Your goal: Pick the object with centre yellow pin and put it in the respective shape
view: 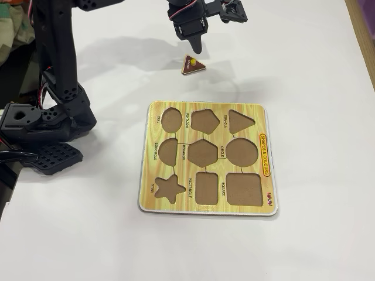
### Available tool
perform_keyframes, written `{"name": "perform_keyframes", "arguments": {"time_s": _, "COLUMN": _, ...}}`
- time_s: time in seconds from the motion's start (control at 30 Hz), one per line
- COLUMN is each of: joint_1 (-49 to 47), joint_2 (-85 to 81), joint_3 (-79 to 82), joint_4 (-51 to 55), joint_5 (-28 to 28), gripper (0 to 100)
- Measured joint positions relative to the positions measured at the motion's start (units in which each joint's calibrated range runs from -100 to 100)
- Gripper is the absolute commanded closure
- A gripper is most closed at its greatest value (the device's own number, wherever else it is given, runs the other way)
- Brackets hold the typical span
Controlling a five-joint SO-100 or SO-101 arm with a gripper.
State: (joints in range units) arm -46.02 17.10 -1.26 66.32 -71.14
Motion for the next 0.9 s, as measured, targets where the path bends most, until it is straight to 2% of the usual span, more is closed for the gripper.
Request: {"name": "perform_keyframes", "arguments": {"time_s": 0.9, "joint_1": 0.09, "joint_2": 0.0, "joint_3": 2.16, "joint_4": -0.09, "joint_5": -1.4, "gripper": 92}}
